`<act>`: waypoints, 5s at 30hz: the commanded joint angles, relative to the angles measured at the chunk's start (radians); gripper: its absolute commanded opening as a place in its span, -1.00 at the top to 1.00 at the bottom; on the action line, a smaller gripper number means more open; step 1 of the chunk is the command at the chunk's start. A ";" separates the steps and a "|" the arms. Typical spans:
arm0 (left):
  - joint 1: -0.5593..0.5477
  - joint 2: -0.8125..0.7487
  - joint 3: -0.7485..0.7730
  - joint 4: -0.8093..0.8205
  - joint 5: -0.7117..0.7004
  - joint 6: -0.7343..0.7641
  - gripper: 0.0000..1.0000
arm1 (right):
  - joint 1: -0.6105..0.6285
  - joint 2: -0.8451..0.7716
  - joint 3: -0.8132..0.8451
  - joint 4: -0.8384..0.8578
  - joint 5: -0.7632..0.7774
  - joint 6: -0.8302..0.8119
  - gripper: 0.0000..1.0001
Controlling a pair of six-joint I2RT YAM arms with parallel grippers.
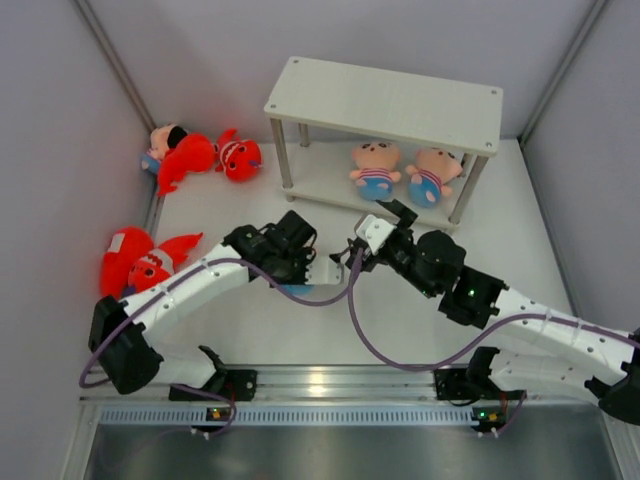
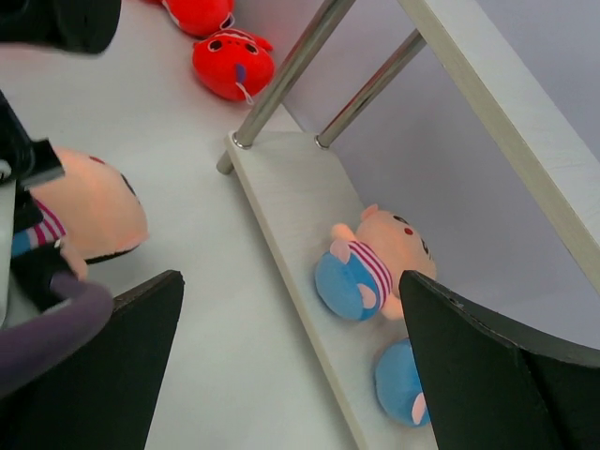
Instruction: Place and organize the stuffed toys onto the shelf
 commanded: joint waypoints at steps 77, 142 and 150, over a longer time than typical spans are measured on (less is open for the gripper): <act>0.232 0.605 0.318 0.864 -0.074 0.936 0.25 | 0.026 -0.548 0.046 -0.535 0.075 0.409 -0.99; 1.220 0.364 0.102 0.134 -0.137 -0.330 -0.50 | 0.026 0.062 0.293 -0.484 -0.185 0.494 -0.99; 1.220 0.202 0.050 0.109 0.100 -0.193 1.00 | 0.012 0.145 0.337 -0.452 -0.198 0.503 -0.99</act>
